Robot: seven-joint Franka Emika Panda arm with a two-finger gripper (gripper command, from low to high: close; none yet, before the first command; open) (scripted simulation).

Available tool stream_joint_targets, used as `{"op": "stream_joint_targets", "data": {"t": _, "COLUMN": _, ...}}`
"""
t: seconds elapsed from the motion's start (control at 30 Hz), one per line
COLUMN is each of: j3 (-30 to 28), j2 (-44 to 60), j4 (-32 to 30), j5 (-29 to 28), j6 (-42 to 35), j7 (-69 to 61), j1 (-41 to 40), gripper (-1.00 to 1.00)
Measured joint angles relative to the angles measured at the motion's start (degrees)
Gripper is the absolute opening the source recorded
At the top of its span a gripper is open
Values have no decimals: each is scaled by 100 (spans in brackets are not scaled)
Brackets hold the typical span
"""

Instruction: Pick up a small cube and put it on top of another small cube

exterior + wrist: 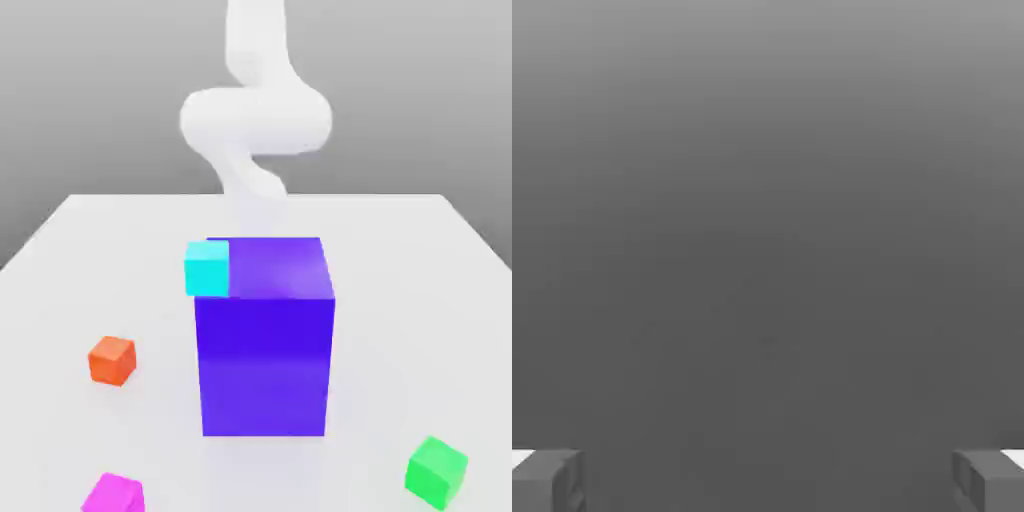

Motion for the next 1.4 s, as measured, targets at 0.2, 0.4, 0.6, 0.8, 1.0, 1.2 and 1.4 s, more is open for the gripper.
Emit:
{"op": "stream_joint_targets", "data": {"t": 0.2, "j3": -697, "j2": 965, "j4": 17, "j5": 207, "j6": 247, "j7": -1411, "j1": 522, "gripper": 0}}
{"op": "stream_joint_targets", "data": {"t": 0.4, "j3": -1355, "j2": 1904, "j4": 32, "j5": 543, "j6": 490, "j7": -2882, "j1": 962, "gripper": 0}}
{"op": "stream_joint_targets", "data": {"t": 0.6, "j3": -1871, "j2": 2875, "j4": 51, "j5": 1033, "j6": 719, "j7": -4461, "j1": 1239, "gripper": 0}}
{"op": "stream_joint_targets", "data": {"t": 0.8, "j3": -2143, "j2": 3874, "j4": 77, "j5": 1577, "j6": 927, "j7": -6078, "j1": 1274, "gripper": 0}}
{"op": "stream_joint_targets", "data": {"t": 1.0, "j3": -2096, "j2": 4835, "j4": 95, "j5": 1948, "j6": 1160, "j7": -7568, "j1": 1019, "gripper": 0}}
{"op": "stream_joint_targets", "data": {"t": 1.2, "j3": -1991, "j2": 5702, "j4": 91, "j5": 1980, "j6": 1460, "j7": -8831, "j1": 706, "gripper": 0}}
{"op": "stream_joint_targets", "data": {"t": 1.4, "j3": -1865, "j2": 6537, "j4": 110, "j5": 1819, "j6": 1899, "j7": -9805, "j1": 374, "gripper": 0}}
